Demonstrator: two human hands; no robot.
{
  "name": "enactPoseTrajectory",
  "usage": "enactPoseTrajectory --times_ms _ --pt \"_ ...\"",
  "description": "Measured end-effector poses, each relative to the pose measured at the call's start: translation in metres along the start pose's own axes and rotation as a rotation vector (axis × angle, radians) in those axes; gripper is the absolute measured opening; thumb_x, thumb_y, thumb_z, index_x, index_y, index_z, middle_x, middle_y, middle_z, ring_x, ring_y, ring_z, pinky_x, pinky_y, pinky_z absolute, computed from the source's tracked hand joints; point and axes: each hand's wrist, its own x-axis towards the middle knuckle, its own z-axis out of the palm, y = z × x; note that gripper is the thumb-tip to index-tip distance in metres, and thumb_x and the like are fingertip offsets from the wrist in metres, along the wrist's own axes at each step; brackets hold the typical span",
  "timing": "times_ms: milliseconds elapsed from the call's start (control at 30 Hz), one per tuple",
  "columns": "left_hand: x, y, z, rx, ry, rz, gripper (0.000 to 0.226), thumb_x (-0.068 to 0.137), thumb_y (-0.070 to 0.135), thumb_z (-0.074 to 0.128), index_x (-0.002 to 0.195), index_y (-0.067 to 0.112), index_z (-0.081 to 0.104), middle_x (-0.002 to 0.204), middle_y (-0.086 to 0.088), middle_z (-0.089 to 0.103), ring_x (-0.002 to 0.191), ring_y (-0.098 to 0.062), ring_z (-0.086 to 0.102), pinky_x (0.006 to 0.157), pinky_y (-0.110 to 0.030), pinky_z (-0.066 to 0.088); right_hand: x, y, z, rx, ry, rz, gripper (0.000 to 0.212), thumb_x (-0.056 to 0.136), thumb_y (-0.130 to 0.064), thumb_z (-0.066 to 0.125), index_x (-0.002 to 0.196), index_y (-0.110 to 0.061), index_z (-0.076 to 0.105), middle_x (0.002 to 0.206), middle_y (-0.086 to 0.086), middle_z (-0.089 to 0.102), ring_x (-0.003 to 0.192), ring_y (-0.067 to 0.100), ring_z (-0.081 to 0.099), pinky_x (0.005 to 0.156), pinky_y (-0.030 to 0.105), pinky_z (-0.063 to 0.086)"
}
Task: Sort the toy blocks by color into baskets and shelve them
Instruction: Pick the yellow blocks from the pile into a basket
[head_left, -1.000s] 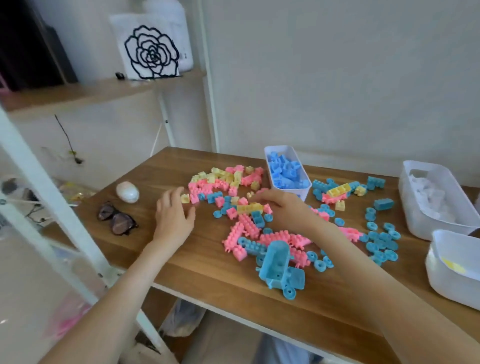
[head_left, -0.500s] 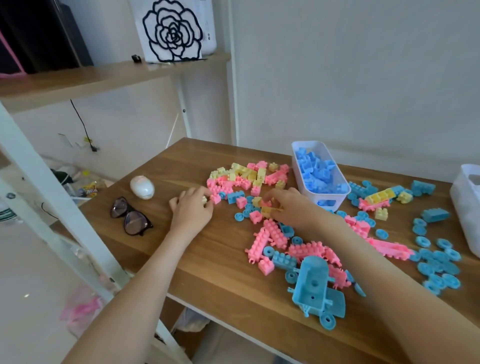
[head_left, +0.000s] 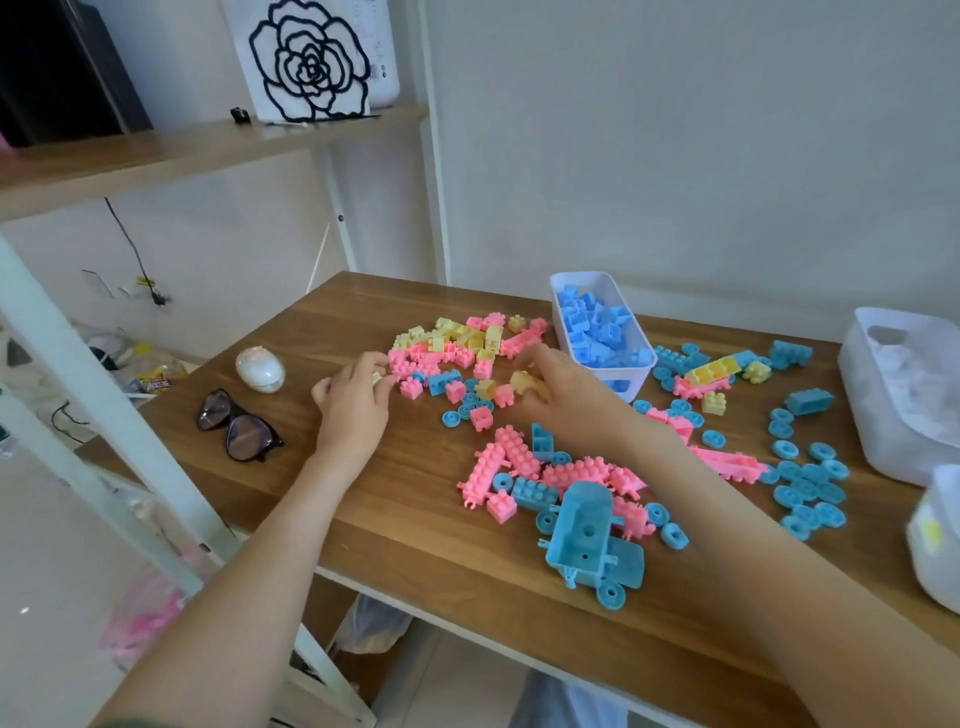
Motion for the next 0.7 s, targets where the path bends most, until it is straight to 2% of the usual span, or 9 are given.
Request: enactPoseTrajectory --times_ms 67,133,233,300,400,467,567,633,700 --pt "-0.004 0.007 -0.003 -0.045 0.018 0.029 0.024 0.099 0.016 0.045 0.120 0.013 0.055 0.121 -0.006 0.056 0.114 -0.022 0.051 0.100 -0.036 0.034 -0.010 0.002 -0.006 -0.037 -0.002 -0.007 0.035 0.095 -0.019 0.047 0.129 -0.015 0.042 0.128 0.001 0.045 0.101 0.009 0.045 0.083 0.022 0.038" --pt "-0.008 0.025 -0.005 -0.077 0.007 0.051 0.028 0.100 0.014 0.041 0.125 0.011 0.053 0.127 -0.008 0.049 0.118 -0.022 0.047 0.096 -0.028 0.038 -0.019 0.010 -0.016 -0.029 0.001 0.046 0.035 0.094 -0.017 0.045 0.129 -0.015 0.042 0.126 0.000 0.045 0.102 0.011 0.046 0.082 0.021 0.038" --pt "-0.010 0.061 -0.001 -0.040 -0.165 0.231 0.027 0.099 0.010 0.040 0.122 0.012 0.056 0.126 -0.002 0.046 0.122 -0.015 0.040 0.100 -0.025 0.035 -0.027 0.023 -0.035 0.067 0.035 0.134 0.021 0.089 -0.014 0.050 0.110 -0.015 0.050 0.104 -0.002 0.052 0.094 0.016 0.052 0.063 0.018 0.038" --pt "-0.012 0.082 0.007 -0.034 -0.272 0.337 0.027 0.099 0.011 0.040 0.120 0.013 0.057 0.124 0.001 0.045 0.123 -0.012 0.037 0.103 -0.028 0.034 -0.030 0.029 -0.044 0.006 0.055 0.142 0.014 0.087 -0.017 0.054 0.101 -0.016 0.054 0.097 -0.002 0.055 0.088 0.017 0.053 0.060 0.017 0.037" --pt "-0.007 0.097 0.022 -0.002 -0.313 0.270 0.027 0.099 0.017 0.042 0.122 0.012 0.055 0.125 -0.002 0.047 0.119 -0.014 0.041 0.100 -0.028 0.037 -0.038 0.041 -0.058 -0.095 0.141 0.192 0.013 0.088 -0.019 0.053 0.096 -0.010 0.058 0.093 0.004 0.062 0.083 0.020 0.055 0.058 0.020 0.038" --pt "-0.003 0.096 0.028 0.052 -0.389 0.196 0.030 0.097 0.021 0.046 0.125 0.014 0.053 0.127 -0.005 0.047 0.117 -0.017 0.045 0.099 -0.032 0.042 -0.044 0.049 -0.067 -0.126 0.134 0.252 0.020 0.091 -0.021 0.051 0.105 -0.010 0.059 0.099 0.005 0.064 0.082 0.018 0.053 0.056 0.021 0.036" --pt "-0.001 0.096 0.033 0.076 -0.516 0.144 0.034 0.097 0.022 0.049 0.132 0.018 0.047 0.135 -0.007 0.044 0.119 -0.021 0.050 0.096 -0.035 0.046 -0.053 0.059 -0.070 -0.137 0.094 0.316 0.032 0.095 -0.026 0.049 0.126 -0.015 0.053 0.118 0.005 0.061 0.092 0.016 0.054 0.071 0.023 0.039" --pt "0.000 0.099 0.033 0.073 -0.548 0.113 0.034 0.097 0.020 0.049 0.132 0.019 0.047 0.137 -0.007 0.044 0.119 -0.022 0.052 0.096 -0.034 0.047 -0.053 0.058 -0.065 -0.149 0.077 0.293 0.031 0.096 -0.023 0.047 0.126 -0.015 0.053 0.123 0.007 0.059 0.099 0.018 0.056 0.077 0.025 0.042" --pt "0.001 0.101 0.032 0.076 -0.554 0.101 0.031 0.097 0.017 0.051 0.128 0.019 0.049 0.134 -0.006 0.047 0.115 -0.021 0.054 0.095 -0.034 0.048 -0.048 0.052 -0.056 -0.137 0.090 0.188 0.028 0.096 -0.018 0.046 0.122 -0.016 0.055 0.124 0.007 0.057 0.105 0.020 0.056 0.082 0.025 0.043"
